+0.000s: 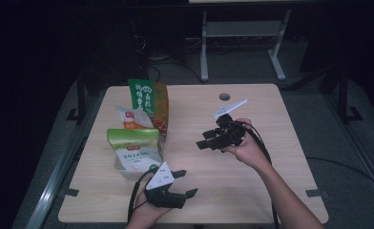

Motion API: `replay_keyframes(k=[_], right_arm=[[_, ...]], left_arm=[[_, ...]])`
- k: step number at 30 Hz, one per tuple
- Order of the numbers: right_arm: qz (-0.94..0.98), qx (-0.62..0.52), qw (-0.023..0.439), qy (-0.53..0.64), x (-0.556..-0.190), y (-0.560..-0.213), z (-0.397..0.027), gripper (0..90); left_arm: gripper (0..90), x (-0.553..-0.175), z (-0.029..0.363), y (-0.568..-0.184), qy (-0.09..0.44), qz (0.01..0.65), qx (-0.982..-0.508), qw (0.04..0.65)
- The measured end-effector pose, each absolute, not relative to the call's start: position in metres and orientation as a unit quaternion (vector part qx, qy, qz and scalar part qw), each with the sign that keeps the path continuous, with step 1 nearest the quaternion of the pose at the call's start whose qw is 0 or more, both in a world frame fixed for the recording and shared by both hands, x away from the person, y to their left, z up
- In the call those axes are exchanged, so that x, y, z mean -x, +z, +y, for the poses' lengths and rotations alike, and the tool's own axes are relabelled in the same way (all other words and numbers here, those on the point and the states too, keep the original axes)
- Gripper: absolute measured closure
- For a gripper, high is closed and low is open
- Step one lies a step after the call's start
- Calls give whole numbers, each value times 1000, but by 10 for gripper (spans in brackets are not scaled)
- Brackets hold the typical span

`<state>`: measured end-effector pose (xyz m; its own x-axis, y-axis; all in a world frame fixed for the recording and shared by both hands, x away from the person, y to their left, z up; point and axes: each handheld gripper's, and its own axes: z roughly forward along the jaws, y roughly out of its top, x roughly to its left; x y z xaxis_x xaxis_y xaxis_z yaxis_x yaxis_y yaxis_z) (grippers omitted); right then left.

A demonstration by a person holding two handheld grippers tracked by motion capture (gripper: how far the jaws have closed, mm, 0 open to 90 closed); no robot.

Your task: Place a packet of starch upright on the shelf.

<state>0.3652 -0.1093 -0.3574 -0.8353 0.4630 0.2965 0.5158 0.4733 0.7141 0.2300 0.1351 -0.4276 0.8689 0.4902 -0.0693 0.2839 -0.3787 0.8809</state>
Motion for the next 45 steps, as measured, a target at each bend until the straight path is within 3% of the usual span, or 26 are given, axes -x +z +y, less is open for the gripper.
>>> replay_keyframes(k=[45], right_arm=[[-830,362,20,-424,-346,-375,-192,396]], left_arm=[[293,-233,137,-429,101,247,-823,502]])
